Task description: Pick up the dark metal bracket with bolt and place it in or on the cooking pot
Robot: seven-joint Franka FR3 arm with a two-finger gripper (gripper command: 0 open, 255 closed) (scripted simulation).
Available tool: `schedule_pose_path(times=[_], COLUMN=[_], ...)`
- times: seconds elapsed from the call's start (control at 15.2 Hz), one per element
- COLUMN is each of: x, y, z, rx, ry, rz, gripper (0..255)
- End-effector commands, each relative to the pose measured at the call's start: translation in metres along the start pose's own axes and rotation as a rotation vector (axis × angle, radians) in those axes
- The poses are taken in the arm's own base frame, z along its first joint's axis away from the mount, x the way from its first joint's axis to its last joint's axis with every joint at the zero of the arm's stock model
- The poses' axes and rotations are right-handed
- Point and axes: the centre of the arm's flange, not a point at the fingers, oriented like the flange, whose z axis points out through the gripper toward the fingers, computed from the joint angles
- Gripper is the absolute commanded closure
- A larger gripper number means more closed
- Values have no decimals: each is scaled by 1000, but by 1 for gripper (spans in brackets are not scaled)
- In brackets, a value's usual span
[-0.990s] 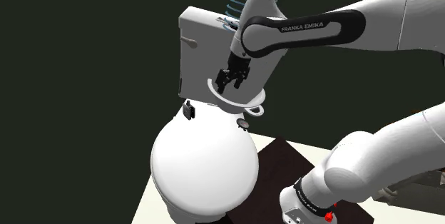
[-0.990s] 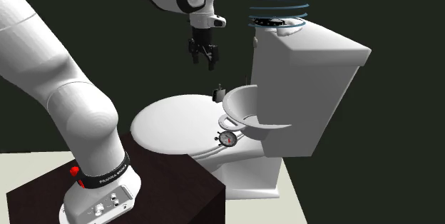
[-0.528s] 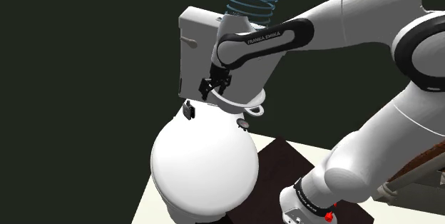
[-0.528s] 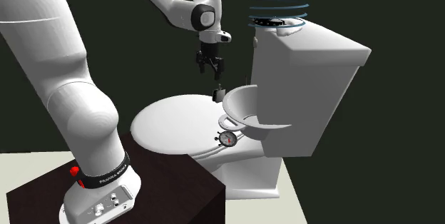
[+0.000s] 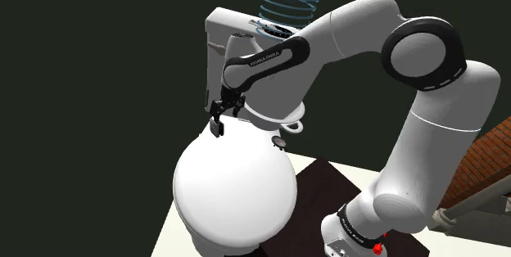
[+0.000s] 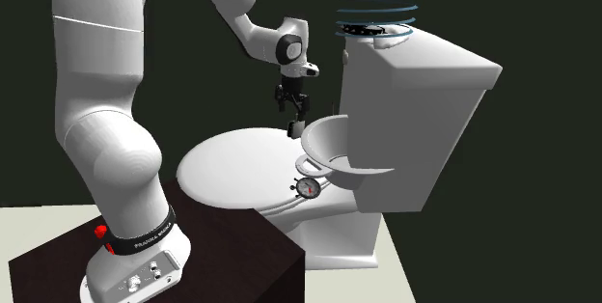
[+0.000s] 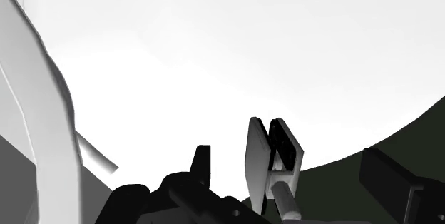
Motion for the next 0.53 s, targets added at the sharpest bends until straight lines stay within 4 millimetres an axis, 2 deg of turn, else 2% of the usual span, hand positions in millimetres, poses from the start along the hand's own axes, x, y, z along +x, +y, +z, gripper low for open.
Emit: schedule_pose_path(times=[0.0,0.46], x=[17,17], y=[-5,-5], z=[21,58], rx=[1,1], ry=[-6,-6], rz=[-2,-2], gripper=[0,0])
